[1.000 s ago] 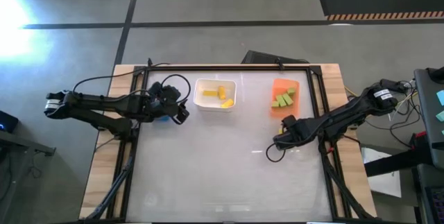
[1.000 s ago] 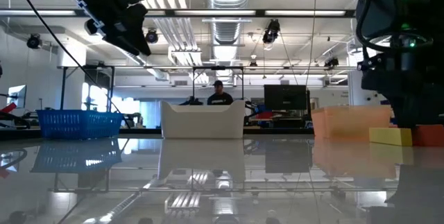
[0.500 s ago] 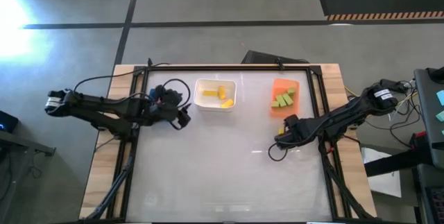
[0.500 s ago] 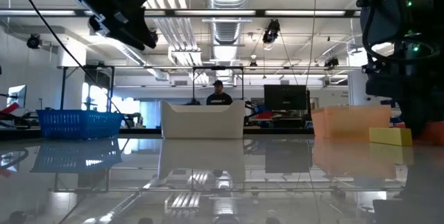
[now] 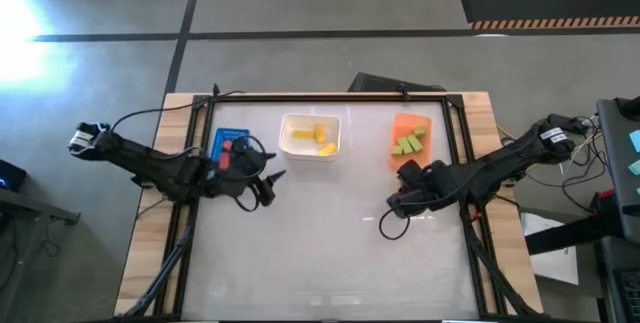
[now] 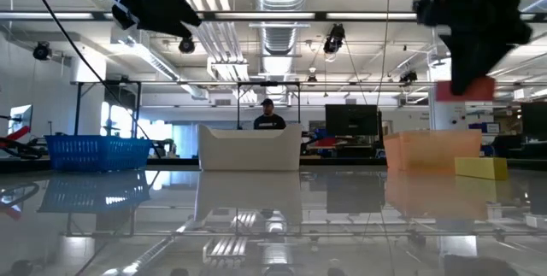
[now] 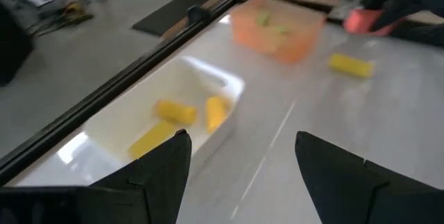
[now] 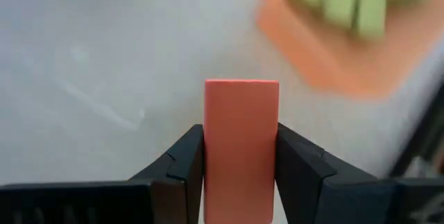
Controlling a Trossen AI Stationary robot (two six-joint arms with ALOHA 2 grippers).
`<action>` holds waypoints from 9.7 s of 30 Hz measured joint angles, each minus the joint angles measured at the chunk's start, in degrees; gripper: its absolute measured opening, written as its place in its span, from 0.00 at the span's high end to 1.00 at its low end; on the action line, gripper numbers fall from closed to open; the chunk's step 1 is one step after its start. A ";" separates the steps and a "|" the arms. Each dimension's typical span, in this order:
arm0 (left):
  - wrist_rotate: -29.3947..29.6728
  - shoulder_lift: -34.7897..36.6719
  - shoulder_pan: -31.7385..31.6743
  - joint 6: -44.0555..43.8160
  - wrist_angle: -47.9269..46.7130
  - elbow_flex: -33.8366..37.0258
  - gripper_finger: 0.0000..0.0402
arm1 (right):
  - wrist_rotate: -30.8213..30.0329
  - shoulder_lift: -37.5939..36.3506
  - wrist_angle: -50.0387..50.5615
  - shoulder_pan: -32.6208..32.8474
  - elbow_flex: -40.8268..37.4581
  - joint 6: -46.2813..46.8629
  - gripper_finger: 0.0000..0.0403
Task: Sort & place blocks by color
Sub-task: Put the orange block into the blue basket, then put the yellow block into the white bin
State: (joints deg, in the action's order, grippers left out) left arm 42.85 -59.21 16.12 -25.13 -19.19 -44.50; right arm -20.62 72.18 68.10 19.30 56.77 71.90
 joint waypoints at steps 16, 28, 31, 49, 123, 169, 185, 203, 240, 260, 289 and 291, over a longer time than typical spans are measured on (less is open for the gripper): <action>-5.62 -7.53 5.85 15.23 41.71 8.85 0.40 | -13.68 0.40 -86.30 1.44 -11.02 -60.30 0.70; -9.24 -22.70 5.14 24.98 70.65 8.36 0.40 | -4.53 11.04 -133.72 0.80 -20.06 -77.84 0.70; -14.30 -25.79 4.40 25.68 75.70 7.65 0.40 | -4.63 13.51 -134.70 0.54 -18.64 -78.94 0.70; -20.53 -31.77 2.57 24.24 81.96 5.84 0.41 | -0.79 17.57 -134.55 0.06 -14.29 -79.01 0.70; -9.20 -9.61 -22.80 -35.77 -40.24 5.02 0.44 | -19.03 6.40 -100.07 -0.18 -14.27 -58.01 0.33; 4.49 -5.23 -10.04 -35.64 -36.52 1.16 0.43 | 4.61 11.69 -18.06 0.43 -11.82 18.56 0.80; 5.80 -5.23 -5.89 -27.32 -29.75 -3.72 0.43 | 2.36 11.82 -28.01 1.83 -11.84 4.85 0.87; 6.08 -5.81 6.75 12.51 13.80 -4.72 0.43 | -8.10 11.91 -79.64 1.81 -11.91 -45.20 0.87; -9.89 -29.75 5.46 34.52 60.89 -0.43 0.66 | -5.84 12.15 -98.89 1.68 -11.89 -68.69 0.87; -10.97 -26.05 1.60 35.01 46.60 -3.51 0.89 | -6.61 5.77 -88.84 1.68 -11.06 -66.16 0.58; -2.33 -34.50 -31.54 27.05 15.60 -10.98 0.89 | -9.51 -1.40 -71.32 1.79 -11.08 -54.95 0.56; -1.33 -35.94 -31.57 27.04 15.55 -11.22 0.89 | -9.55 -1.19 -71.40 1.79 -11.08 -54.95 0.56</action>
State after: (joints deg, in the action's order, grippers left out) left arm 41.52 -95.15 -15.44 1.91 -3.64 -55.71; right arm -30.17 70.99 -3.30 21.08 45.69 16.95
